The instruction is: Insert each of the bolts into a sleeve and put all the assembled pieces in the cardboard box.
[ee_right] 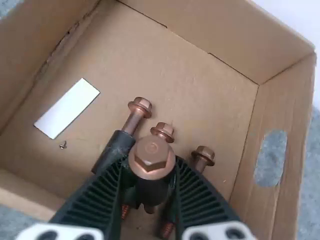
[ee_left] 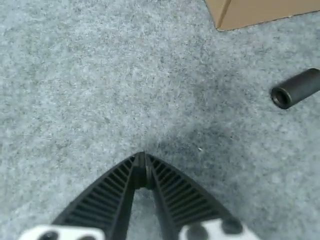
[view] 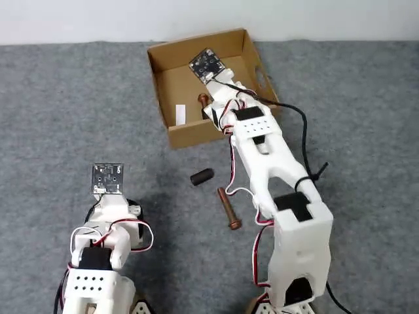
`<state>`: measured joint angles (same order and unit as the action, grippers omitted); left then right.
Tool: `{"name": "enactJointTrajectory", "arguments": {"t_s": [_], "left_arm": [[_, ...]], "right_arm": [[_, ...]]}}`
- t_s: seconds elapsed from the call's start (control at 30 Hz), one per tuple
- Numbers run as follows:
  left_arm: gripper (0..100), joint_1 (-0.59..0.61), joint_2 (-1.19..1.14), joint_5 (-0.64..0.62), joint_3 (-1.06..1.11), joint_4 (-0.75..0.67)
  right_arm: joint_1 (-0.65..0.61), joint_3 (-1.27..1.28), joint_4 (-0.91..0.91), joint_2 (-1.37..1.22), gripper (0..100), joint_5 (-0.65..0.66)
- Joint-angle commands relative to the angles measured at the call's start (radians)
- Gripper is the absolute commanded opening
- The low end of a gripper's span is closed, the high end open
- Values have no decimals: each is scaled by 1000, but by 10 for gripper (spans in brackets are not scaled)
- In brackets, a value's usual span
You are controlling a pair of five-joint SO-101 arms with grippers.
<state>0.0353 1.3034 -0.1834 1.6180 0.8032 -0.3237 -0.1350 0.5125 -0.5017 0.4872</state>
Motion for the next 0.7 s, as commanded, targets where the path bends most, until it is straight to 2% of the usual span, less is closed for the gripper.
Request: {"name": "enactJointTrajectory", "arguments": {"t_s": [0.0,0.23,0.4,0.57,0.67], "left_arm": [[6,5,9,3,-2,-29],[6,5,9,3,-2,-29],[6,5,9,3,-2,-29],[6,5,9,3,-2,-29],[6,5,9,3,-2,-29]], "right_arm": [[7,-54,62,-15,10,57],[10,-55,134,7,126,55],[-2,-55,189,87,113,54],[-7,-55,248,199,6,52],[-7,-54,315,272,17,52]]}}
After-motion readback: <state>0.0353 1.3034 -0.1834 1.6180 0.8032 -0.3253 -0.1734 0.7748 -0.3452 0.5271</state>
